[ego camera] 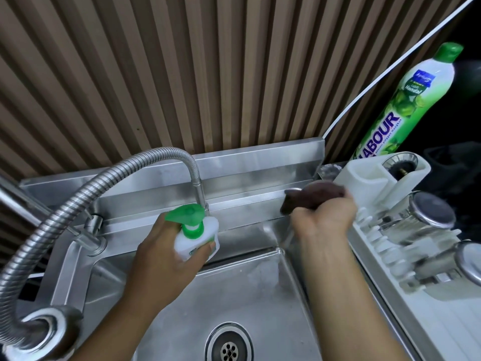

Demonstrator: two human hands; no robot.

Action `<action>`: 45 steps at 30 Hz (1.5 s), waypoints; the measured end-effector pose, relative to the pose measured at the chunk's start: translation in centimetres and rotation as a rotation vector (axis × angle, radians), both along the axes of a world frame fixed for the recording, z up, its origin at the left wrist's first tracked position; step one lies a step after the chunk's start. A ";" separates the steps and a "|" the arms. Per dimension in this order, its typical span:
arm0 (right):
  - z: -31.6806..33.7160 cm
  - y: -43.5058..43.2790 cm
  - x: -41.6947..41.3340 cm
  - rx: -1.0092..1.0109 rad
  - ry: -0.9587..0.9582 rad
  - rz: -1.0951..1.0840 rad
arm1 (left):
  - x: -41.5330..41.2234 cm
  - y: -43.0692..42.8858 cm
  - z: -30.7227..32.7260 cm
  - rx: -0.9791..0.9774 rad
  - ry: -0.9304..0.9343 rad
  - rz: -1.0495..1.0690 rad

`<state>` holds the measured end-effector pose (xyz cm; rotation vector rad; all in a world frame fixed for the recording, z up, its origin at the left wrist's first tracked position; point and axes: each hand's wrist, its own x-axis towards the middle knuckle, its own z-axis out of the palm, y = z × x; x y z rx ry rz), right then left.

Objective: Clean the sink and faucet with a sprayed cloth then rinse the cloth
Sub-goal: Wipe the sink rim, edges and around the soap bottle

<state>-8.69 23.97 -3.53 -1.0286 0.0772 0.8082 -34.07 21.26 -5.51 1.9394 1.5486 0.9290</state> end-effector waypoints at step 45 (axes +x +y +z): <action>-5.2 -2.0 5.5 -1.073 -1.997 0.947 | 9.1 6.4 -2.6 -0.236 -0.181 -0.022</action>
